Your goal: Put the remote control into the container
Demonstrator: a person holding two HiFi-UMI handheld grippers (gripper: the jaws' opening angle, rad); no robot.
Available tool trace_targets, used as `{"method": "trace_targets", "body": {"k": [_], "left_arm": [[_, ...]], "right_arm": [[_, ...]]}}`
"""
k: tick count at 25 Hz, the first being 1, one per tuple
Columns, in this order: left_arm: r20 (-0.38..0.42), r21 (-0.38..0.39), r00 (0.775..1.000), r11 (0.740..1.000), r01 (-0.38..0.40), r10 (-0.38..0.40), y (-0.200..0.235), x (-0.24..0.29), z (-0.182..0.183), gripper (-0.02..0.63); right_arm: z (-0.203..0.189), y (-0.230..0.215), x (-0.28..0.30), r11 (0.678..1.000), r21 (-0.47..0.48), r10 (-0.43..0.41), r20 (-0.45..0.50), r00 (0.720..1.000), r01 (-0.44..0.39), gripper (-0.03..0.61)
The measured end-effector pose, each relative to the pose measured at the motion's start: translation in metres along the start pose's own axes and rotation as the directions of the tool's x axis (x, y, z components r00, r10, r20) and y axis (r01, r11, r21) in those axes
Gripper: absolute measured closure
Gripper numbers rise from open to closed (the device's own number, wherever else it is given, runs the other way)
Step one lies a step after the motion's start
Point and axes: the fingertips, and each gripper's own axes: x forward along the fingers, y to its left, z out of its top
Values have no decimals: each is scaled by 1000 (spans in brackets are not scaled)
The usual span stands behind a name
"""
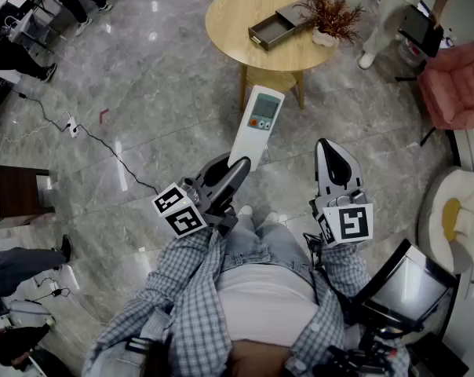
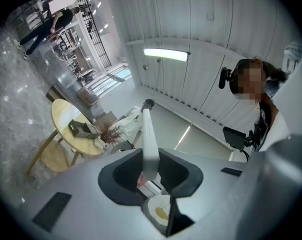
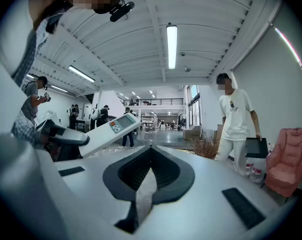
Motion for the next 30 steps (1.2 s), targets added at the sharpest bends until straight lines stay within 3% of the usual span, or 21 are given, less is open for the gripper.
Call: {"method": "trace_targets", "body": {"k": [9,16,30], "left_arm": [[15,-21,1000,1000,13,-13,-3,1,2,516],[32,-15,999,1000,-1,1,-9,2,3,517],[80,-37,996,999,-37,40,-24,21,-13,517]], "right_arm": [[3,0,1,1000,-4,4,10,1000,-4,572],[4,-17,-11,996,81,-40,9,999,39,572],[-2,-44,-36,998,64,-6,-6,1000,6,572]]}}
